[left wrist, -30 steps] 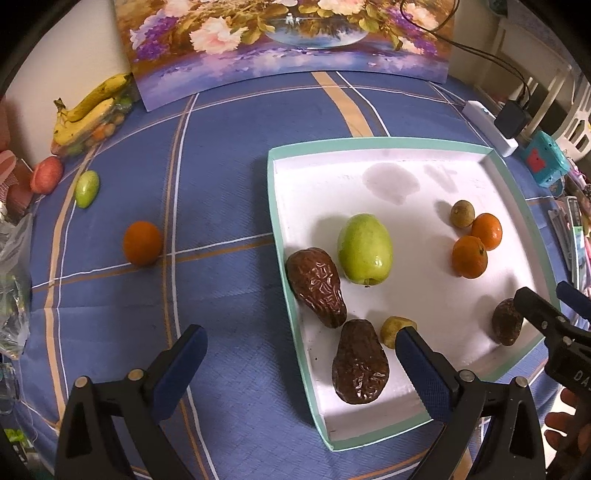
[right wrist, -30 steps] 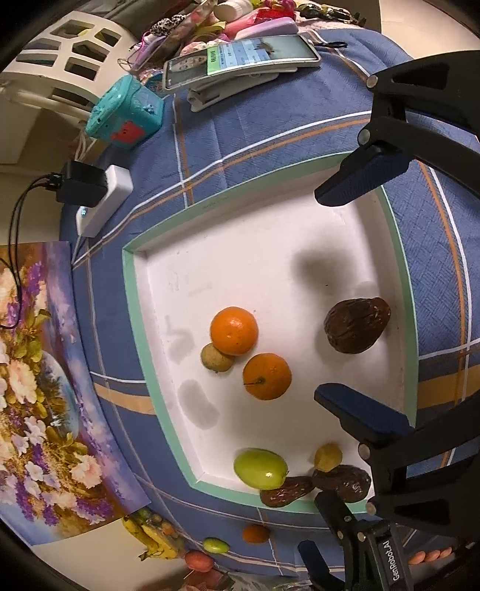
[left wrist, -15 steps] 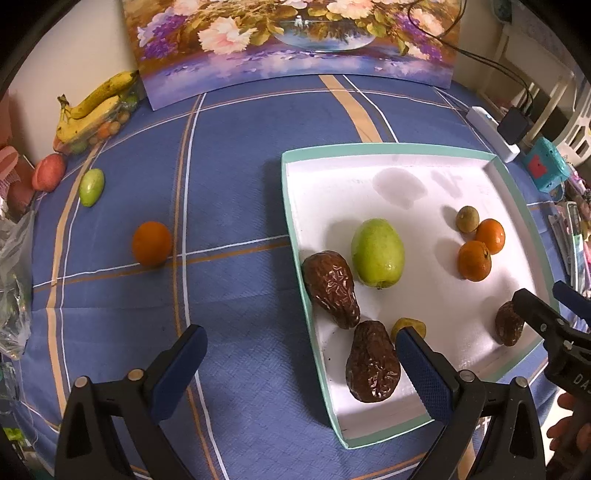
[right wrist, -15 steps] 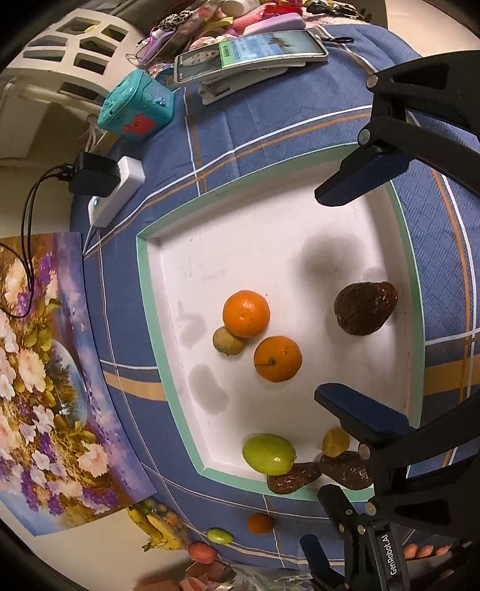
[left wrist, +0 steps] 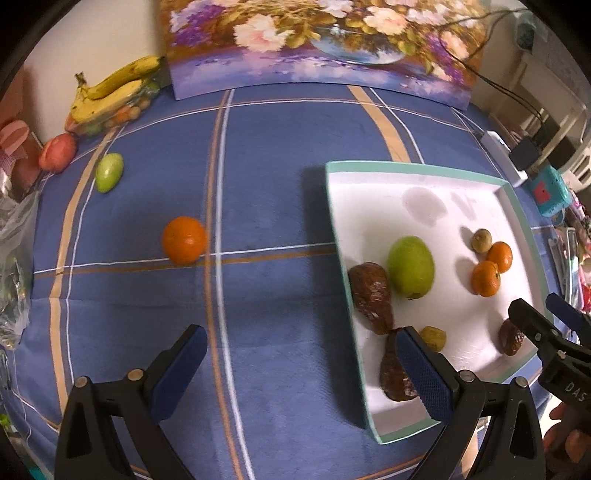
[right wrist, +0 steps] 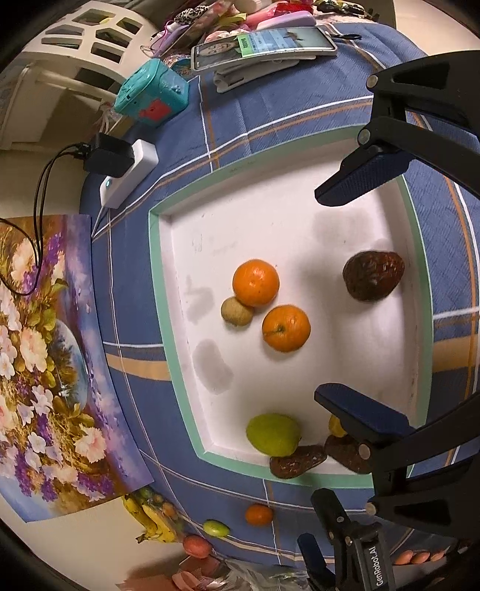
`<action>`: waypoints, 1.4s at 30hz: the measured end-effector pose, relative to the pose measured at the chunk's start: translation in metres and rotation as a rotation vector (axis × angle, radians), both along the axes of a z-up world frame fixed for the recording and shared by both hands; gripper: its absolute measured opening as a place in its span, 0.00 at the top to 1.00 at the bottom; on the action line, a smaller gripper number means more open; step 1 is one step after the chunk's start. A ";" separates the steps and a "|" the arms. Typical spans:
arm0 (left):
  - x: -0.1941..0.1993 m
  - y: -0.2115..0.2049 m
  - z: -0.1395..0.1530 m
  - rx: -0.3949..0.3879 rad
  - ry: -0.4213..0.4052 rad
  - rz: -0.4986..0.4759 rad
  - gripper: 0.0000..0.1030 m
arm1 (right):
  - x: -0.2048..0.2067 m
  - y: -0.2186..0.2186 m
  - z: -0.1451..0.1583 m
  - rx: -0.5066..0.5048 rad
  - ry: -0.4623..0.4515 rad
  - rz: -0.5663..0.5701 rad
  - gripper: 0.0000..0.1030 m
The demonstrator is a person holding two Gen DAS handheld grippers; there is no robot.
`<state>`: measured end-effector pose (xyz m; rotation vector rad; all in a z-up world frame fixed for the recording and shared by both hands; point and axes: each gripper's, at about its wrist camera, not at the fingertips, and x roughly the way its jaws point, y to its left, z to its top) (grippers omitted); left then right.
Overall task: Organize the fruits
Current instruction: 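Move both open tools away from the tray toward the loose orange and pear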
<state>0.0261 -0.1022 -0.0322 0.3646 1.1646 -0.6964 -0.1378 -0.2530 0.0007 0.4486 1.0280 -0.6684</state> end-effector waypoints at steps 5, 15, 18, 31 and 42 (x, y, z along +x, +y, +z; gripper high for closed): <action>0.018 0.018 0.001 -0.012 0.005 0.042 0.00 | 0.013 0.010 0.006 -0.006 -0.036 0.010 0.06; 0.056 0.056 0.000 -0.049 0.026 0.112 0.00 | 0.042 0.033 0.007 0.012 -0.066 0.054 0.06; 0.066 0.065 0.000 -0.056 0.024 0.117 0.00 | 0.052 0.043 0.007 0.014 -0.066 0.077 0.06; 0.107 0.097 0.005 -0.078 -0.016 0.154 0.00 | 0.099 0.076 0.009 0.024 -0.103 0.170 0.06; 0.147 0.108 0.006 -0.138 0.014 0.155 0.00 | 0.139 0.094 0.006 0.006 -0.095 0.218 0.07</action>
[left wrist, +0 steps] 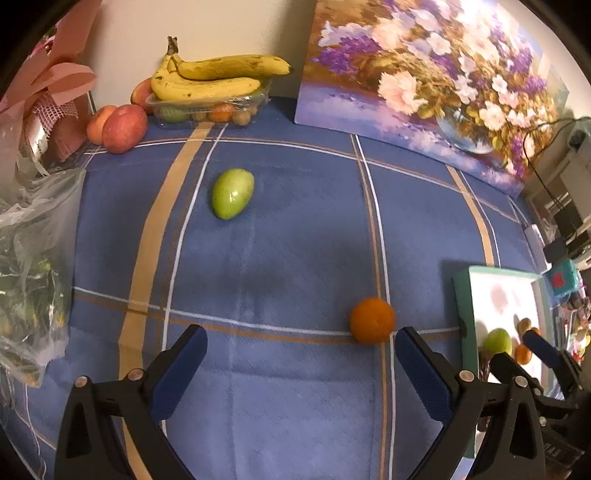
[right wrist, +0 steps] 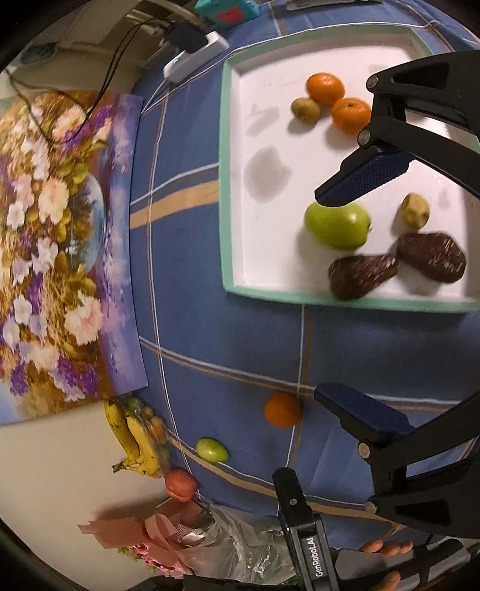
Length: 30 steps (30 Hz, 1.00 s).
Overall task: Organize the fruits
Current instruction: 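Move both open tools away from the tray toward the loose orange and pear, then grasp the green pear with the left tool while the right tool grasps the orange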
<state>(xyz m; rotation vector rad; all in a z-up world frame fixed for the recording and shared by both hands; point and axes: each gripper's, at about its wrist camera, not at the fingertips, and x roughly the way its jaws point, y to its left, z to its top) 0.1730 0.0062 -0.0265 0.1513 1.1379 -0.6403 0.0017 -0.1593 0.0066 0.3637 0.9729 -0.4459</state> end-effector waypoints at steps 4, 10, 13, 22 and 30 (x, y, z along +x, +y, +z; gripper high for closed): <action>0.016 0.002 -0.005 0.013 -0.005 -0.002 0.01 | 0.018 0.010 -0.001 -0.001 -0.009 0.037 0.17; 0.054 0.007 -0.019 0.018 0.022 0.005 0.04 | 0.049 0.021 -0.018 0.033 0.015 0.084 0.31; 0.074 0.010 -0.020 0.026 0.020 0.018 0.09 | 0.062 0.025 -0.026 0.052 0.023 0.098 0.31; 0.117 -0.009 -0.032 0.025 0.039 0.006 0.16 | 0.106 0.046 -0.049 0.082 0.063 0.173 0.33; 0.135 -0.025 -0.048 0.051 0.044 0.012 0.31 | 0.122 0.054 -0.067 0.106 0.104 0.192 0.42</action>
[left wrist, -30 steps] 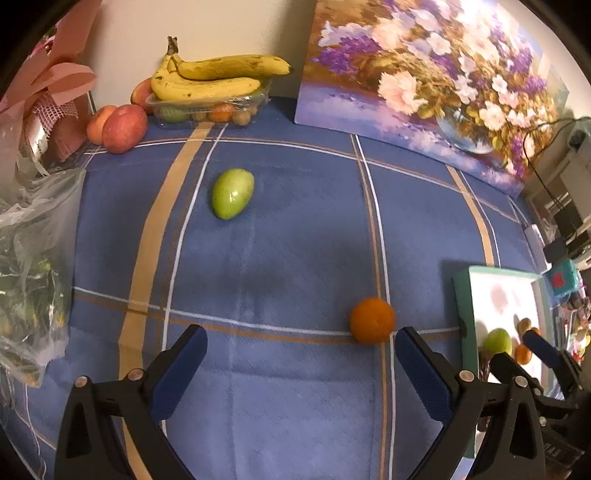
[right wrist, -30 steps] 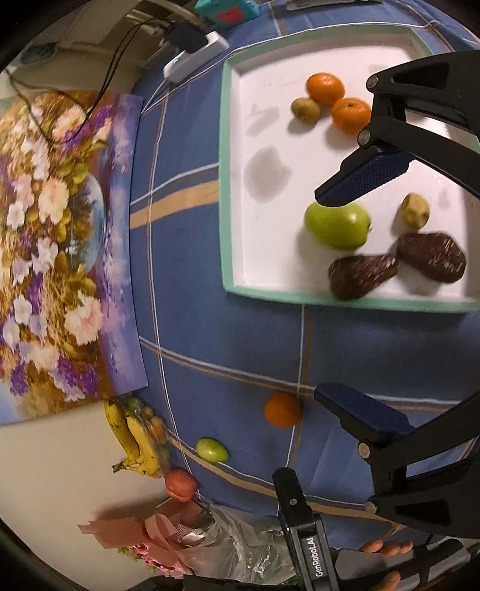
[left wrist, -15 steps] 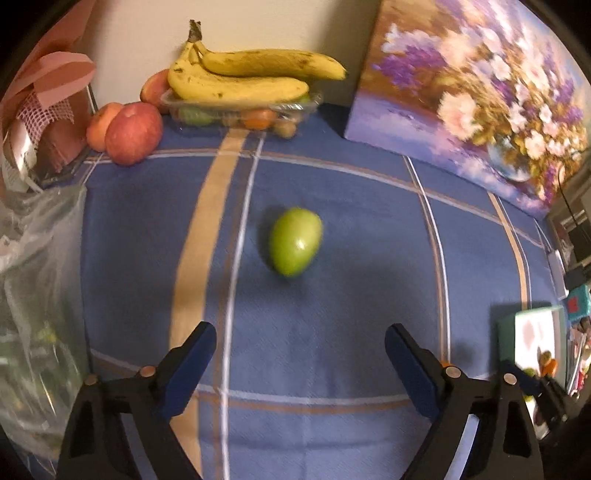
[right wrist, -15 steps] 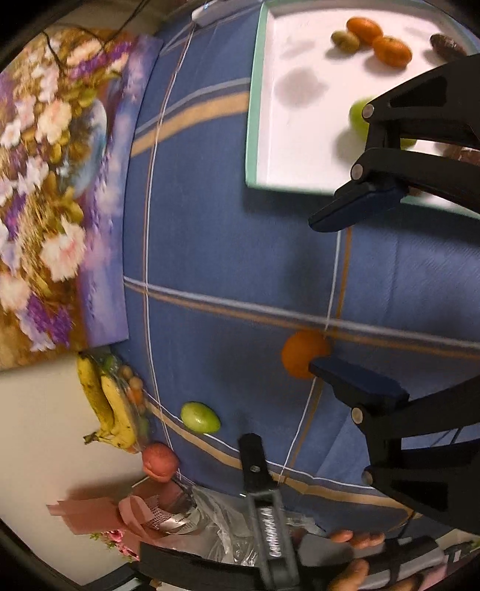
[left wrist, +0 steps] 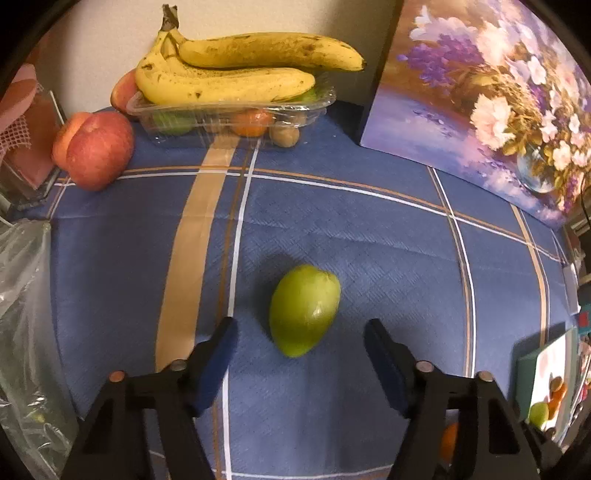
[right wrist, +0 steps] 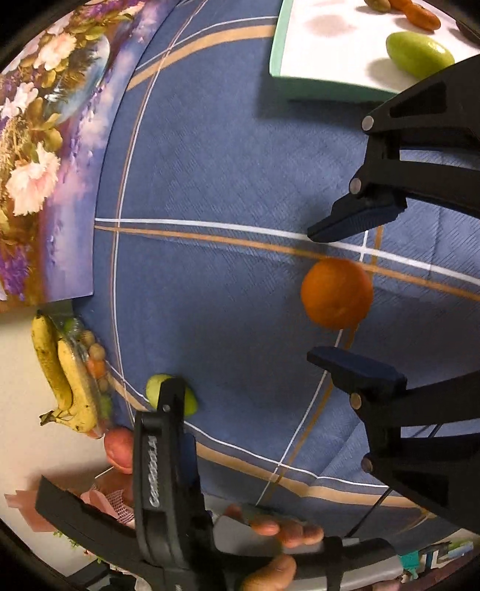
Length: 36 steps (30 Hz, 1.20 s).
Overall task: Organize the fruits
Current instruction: 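Grasp the green pear with the left tool while the right tool grasps the orange, then carry the green pear in the left tool and the orange in the right tool over the tray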
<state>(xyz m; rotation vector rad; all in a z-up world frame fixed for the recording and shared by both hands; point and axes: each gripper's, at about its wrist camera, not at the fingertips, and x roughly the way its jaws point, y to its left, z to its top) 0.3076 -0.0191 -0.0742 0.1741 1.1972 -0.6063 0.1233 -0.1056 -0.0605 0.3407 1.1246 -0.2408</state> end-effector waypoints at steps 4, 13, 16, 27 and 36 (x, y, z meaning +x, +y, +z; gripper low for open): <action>0.006 -0.005 -0.004 0.007 0.002 0.008 0.34 | 0.002 0.001 -0.003 -0.006 0.015 -0.001 0.48; 0.010 -0.014 -0.009 0.017 0.020 0.036 0.60 | -0.006 -0.003 -0.001 0.018 0.020 -0.009 0.60; 0.002 -0.015 -0.007 0.044 0.011 0.035 0.60 | -0.008 -0.004 0.001 0.032 0.020 -0.010 0.61; -0.064 -0.007 -0.007 0.078 0.066 0.113 0.60 | -0.047 -0.007 0.010 0.044 0.048 -0.028 0.62; -0.144 -0.004 0.004 0.001 0.091 0.127 0.60 | -0.102 -0.020 0.032 0.012 0.053 -0.048 0.62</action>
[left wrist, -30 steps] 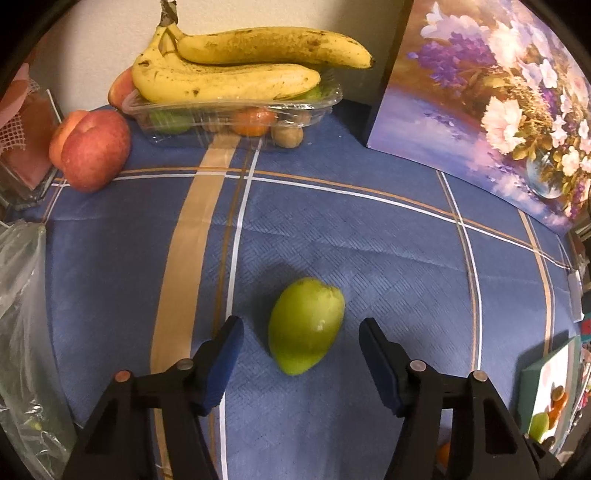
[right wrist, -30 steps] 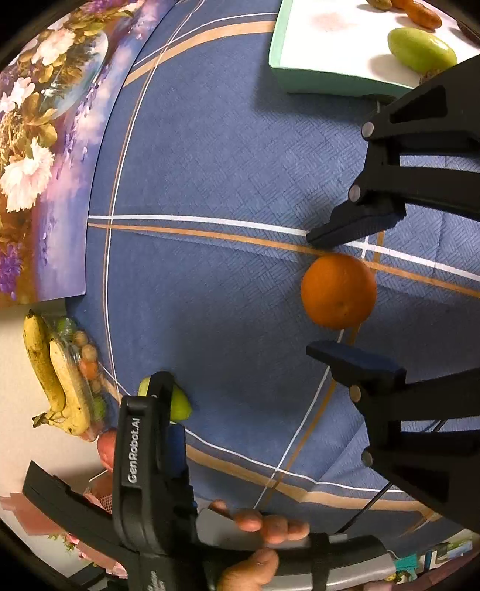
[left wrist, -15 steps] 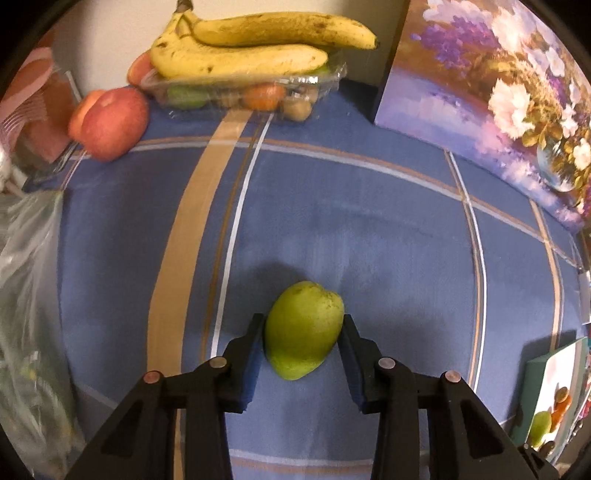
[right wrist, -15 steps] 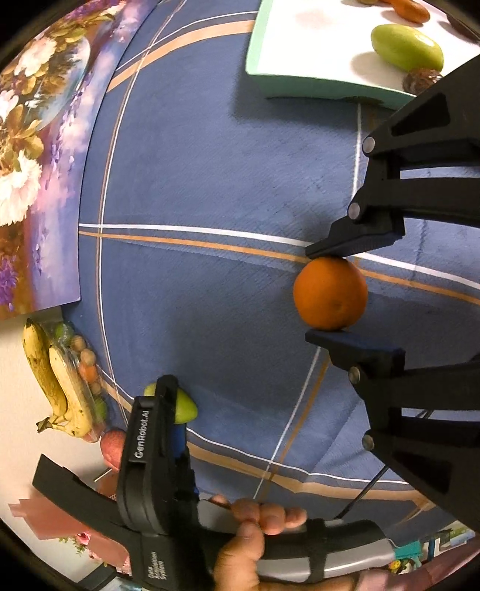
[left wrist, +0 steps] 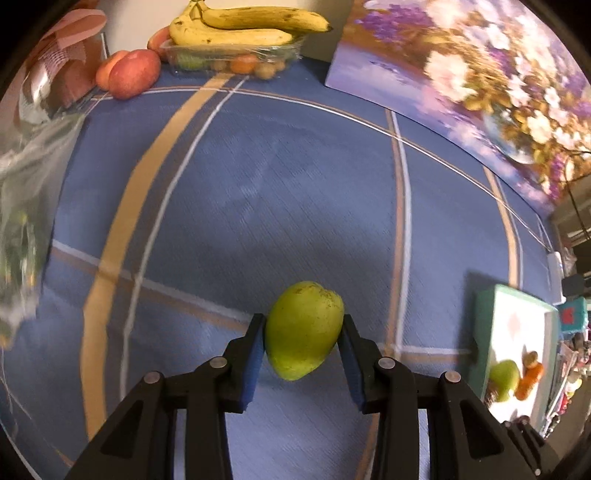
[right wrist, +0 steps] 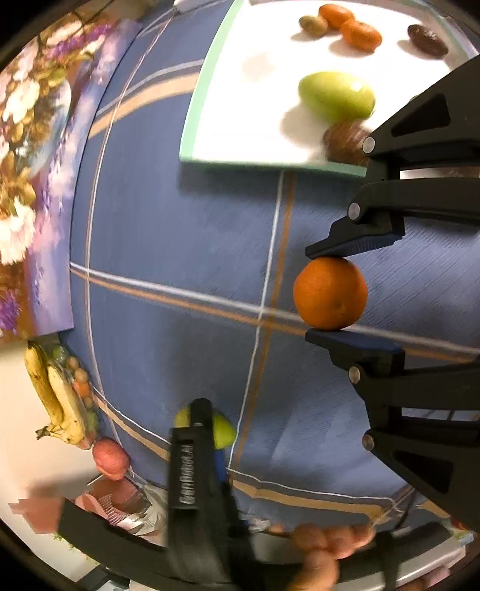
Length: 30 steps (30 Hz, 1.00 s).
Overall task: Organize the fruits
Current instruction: 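Carry the green pear in the left tool and the orange in the right tool over the tray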
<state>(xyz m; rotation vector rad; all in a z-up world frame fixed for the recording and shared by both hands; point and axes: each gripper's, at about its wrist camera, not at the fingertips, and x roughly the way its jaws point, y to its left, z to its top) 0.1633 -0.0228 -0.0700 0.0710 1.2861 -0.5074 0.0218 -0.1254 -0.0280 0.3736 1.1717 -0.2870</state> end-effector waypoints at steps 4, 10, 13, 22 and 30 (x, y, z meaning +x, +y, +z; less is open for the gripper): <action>-0.034 0.000 0.005 -0.030 0.015 0.004 0.60 | -0.032 -0.005 0.018 -0.012 -0.028 -0.018 0.62; -0.072 0.001 0.023 -0.081 0.015 0.008 0.60 | -0.064 -0.011 0.033 -0.041 -0.047 -0.043 0.62; -0.086 0.004 0.030 -0.100 0.013 -0.003 0.60 | -0.077 -0.015 0.037 -0.053 -0.058 -0.060 0.62; -0.129 -0.011 0.049 -0.135 -0.020 -0.073 0.60 | -0.118 -0.029 0.045 -0.082 -0.066 -0.107 0.62; -0.154 -0.047 0.050 -0.128 -0.020 -0.161 0.60 | -0.137 -0.048 0.043 -0.089 -0.053 -0.147 0.62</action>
